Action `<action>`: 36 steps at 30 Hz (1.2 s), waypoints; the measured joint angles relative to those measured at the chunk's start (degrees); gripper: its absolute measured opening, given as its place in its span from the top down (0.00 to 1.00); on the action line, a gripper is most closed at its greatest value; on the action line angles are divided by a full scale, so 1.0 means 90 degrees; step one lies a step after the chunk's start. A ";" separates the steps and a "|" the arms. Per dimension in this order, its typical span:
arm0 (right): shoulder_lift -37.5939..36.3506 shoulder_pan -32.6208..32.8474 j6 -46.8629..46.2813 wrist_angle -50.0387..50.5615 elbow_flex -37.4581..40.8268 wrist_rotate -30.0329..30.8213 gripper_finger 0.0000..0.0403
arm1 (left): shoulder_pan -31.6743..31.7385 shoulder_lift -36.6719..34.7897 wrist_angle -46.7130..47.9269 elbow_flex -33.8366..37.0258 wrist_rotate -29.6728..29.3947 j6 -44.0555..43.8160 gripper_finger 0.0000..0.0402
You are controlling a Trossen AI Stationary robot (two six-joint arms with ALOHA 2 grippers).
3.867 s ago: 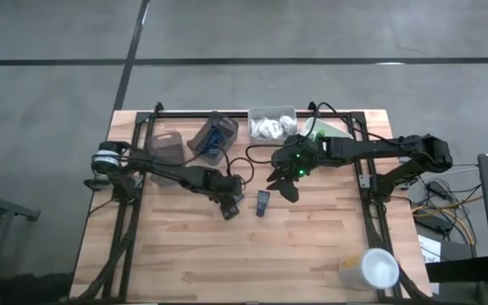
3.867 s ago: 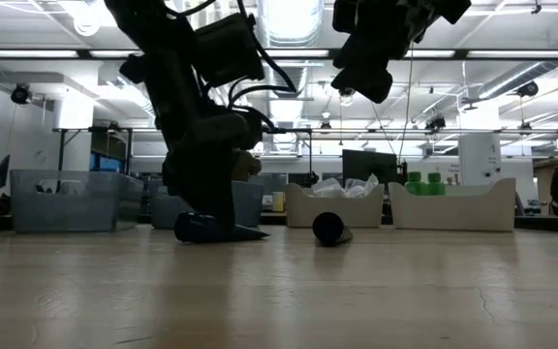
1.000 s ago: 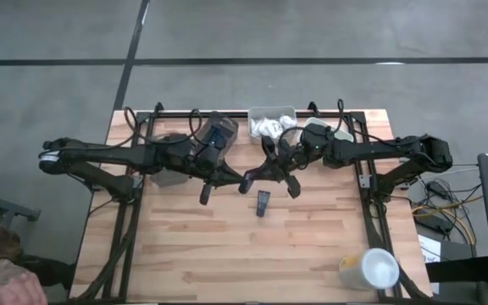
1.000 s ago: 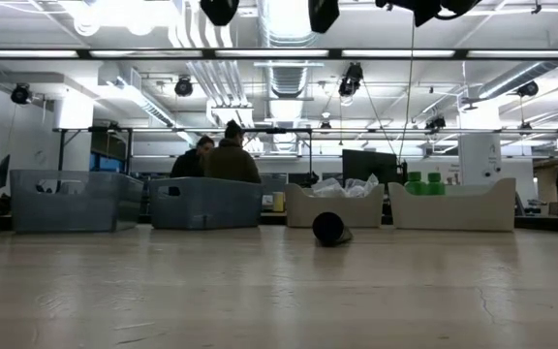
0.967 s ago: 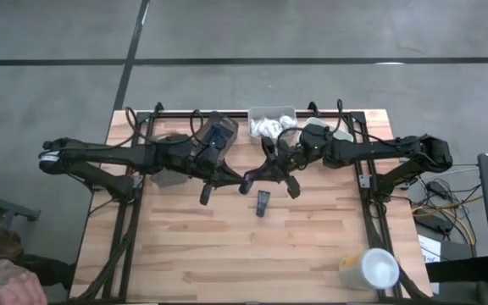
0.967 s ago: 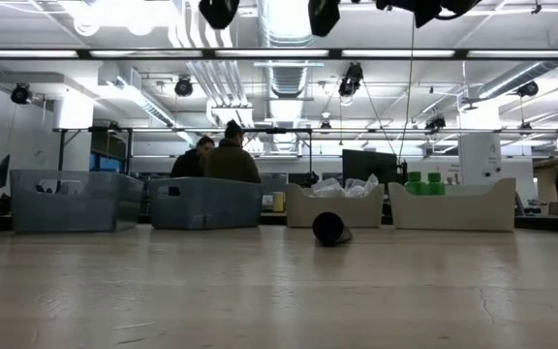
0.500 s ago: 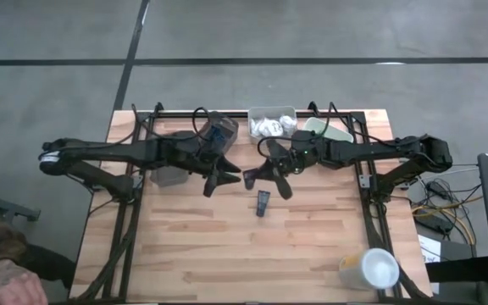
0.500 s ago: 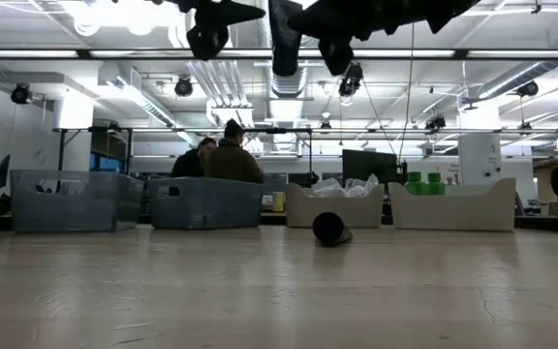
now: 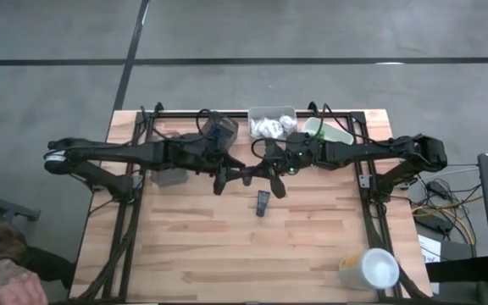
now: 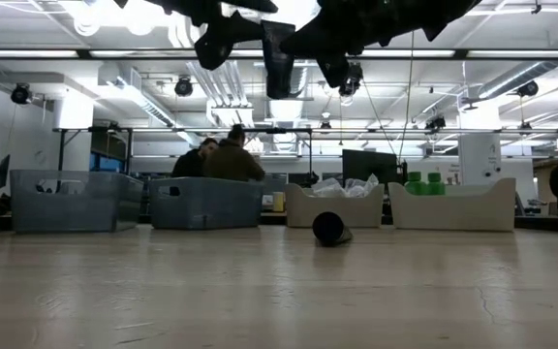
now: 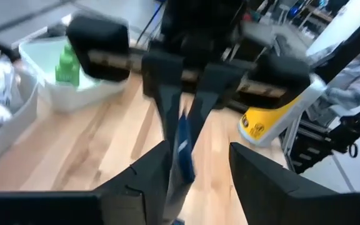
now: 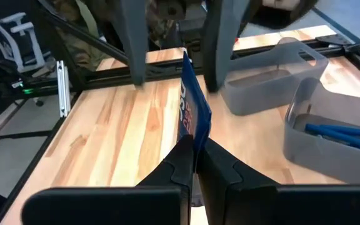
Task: Pick & Place Travel size toiletries
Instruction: Put the left shaving cream into the left black bin
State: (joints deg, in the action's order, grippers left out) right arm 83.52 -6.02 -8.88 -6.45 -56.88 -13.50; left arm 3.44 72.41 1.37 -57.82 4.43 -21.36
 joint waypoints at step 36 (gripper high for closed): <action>0.0006 -0.0149 -0.0814 -0.0052 0.0000 0.0019 0.77 | 0.0279 -0.0220 0.1338 0.0001 -0.0293 -0.0045 0.99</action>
State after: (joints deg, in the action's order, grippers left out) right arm 83.58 -7.37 -16.21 -6.92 -56.88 -13.32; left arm 5.95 70.43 13.41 -57.82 1.79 -21.77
